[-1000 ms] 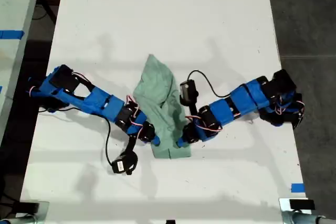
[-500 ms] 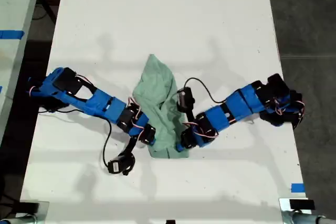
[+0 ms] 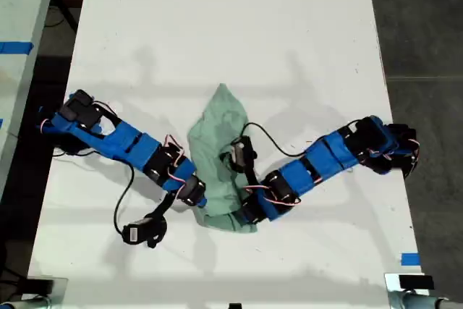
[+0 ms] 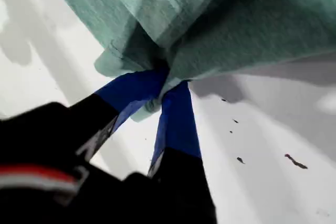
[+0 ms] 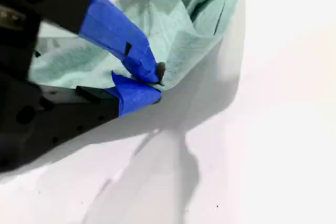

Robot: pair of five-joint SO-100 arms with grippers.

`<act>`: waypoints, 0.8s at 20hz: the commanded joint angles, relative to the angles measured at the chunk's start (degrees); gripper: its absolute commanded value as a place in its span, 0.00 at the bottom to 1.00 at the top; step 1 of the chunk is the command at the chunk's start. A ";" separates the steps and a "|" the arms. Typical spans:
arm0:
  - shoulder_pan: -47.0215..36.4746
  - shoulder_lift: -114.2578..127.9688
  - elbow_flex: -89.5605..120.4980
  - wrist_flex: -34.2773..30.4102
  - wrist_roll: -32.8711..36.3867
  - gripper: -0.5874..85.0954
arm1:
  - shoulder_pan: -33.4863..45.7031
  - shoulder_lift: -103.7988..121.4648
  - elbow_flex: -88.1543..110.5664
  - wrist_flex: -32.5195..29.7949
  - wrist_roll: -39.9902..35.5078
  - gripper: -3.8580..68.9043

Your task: Fold t shirt

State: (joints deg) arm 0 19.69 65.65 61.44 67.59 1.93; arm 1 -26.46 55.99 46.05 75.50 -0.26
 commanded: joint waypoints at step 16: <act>-45.00 38.67 22.32 13.62 26.63 0.28 | 47.64 37.79 9.32 19.07 -35.33 0.78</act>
State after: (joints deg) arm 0 -19.95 97.29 84.29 80.95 25.93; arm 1 16.26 86.31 58.36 90.79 -32.96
